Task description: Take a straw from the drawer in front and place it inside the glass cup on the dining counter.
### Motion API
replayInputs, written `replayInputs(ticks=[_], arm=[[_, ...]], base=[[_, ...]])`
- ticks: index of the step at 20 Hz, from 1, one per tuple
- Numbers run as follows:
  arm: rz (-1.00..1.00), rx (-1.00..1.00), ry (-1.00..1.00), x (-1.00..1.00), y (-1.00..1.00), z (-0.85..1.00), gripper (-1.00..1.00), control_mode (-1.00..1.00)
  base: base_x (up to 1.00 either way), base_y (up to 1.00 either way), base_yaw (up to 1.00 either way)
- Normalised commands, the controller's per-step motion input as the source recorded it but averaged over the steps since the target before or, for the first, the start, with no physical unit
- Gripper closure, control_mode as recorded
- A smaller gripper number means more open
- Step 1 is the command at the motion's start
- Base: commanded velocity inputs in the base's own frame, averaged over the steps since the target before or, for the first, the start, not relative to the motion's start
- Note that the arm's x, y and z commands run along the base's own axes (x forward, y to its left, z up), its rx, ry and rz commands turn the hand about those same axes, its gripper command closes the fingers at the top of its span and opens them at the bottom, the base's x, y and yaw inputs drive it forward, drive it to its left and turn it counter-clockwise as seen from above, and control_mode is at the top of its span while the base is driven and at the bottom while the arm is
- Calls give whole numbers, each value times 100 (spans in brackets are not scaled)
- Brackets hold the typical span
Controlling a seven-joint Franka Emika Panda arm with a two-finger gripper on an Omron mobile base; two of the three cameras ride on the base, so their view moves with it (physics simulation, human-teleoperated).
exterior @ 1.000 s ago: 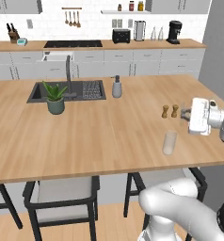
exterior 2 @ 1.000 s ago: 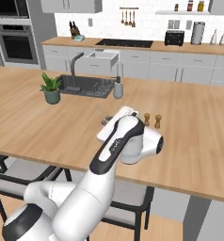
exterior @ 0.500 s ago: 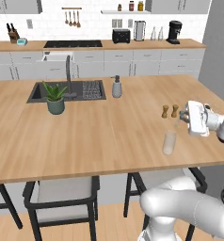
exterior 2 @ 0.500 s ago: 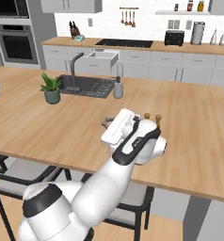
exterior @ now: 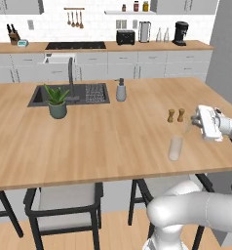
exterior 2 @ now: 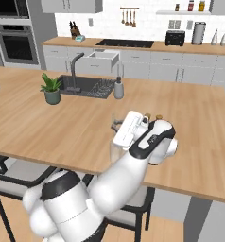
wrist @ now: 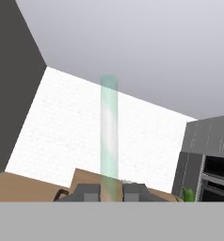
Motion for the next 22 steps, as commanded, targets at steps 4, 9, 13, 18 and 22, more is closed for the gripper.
replayInputs(ticks=[4, 9, 13, 18, 22], arm=[[0, -4, 0, 4, 0, -24, 100, -100], [0, -6, 0, 22, 4, -34, 100, -100], [0, 0, 3, 27, 0, -13, 100, -100], [0, 0, 7, 33, 0, -11, 100, -100], [0, 0, 6, 28, 0, -22, 100, -100]], base=[[0, 0, 0], [0, 0, 0], [0, 0, 0], [0, 0, 0], [0, 0, 0]])
